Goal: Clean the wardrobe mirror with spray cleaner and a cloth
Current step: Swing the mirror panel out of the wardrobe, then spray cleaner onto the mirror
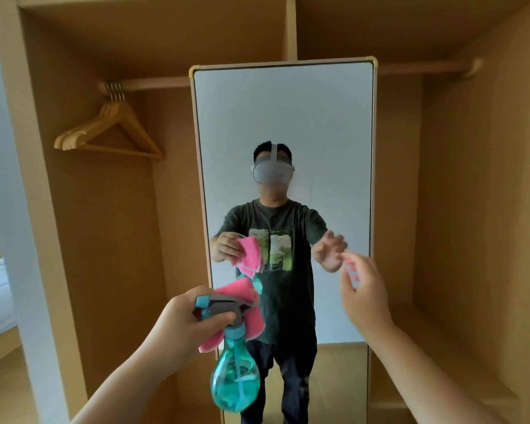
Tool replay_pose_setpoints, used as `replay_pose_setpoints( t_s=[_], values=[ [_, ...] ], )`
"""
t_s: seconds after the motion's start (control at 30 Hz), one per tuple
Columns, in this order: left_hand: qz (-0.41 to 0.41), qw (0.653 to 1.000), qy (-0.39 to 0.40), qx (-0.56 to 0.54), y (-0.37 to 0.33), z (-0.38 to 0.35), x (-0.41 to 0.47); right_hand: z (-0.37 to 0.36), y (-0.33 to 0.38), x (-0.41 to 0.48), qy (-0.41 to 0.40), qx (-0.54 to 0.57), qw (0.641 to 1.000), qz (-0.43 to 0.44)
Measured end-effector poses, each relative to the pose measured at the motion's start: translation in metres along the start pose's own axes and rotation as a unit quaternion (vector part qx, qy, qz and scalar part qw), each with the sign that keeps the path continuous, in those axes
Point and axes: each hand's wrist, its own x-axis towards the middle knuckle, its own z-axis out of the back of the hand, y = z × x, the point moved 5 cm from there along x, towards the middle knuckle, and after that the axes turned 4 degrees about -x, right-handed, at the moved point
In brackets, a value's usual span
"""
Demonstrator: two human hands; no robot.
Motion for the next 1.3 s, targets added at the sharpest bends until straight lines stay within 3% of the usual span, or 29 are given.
replay_pose_setpoints(
  t_s=[0.17,0.3,0.47,0.67,0.9,1.03,1.17,1.3],
  values=[
    [-0.012,1.0,0.002,-0.009,-0.005,-0.002,0.0,-0.028,0.079,-0.044,0.171,0.14,0.973,0.06],
    [-0.023,0.999,0.01,-0.025,-0.004,0.0,-0.003,-0.048,0.11,-0.073,0.263,0.21,0.942,0.008],
    [-0.033,0.999,0.002,-0.04,0.003,0.008,-0.009,-0.052,0.111,-0.091,0.189,0.202,0.957,-0.083],
    [-0.047,0.997,0.007,-0.052,0.006,0.011,-0.011,-0.075,0.125,-0.112,0.316,0.223,0.919,-0.078],
    [-0.03,0.995,0.034,-0.086,0.013,0.011,-0.012,-0.082,0.135,-0.115,0.31,0.305,0.895,-0.102],
    [-0.004,0.998,-0.03,-0.059,0.014,0.026,-0.012,-0.075,0.132,-0.112,0.306,0.336,0.881,-0.129],
    [0.042,0.991,-0.124,0.025,0.028,0.056,-0.013,-0.055,0.128,-0.1,0.291,0.342,0.886,-0.113],
    [0.026,0.996,-0.069,0.049,0.025,0.053,-0.017,-0.042,0.128,-0.083,0.246,0.311,0.912,-0.103]
  ],
)
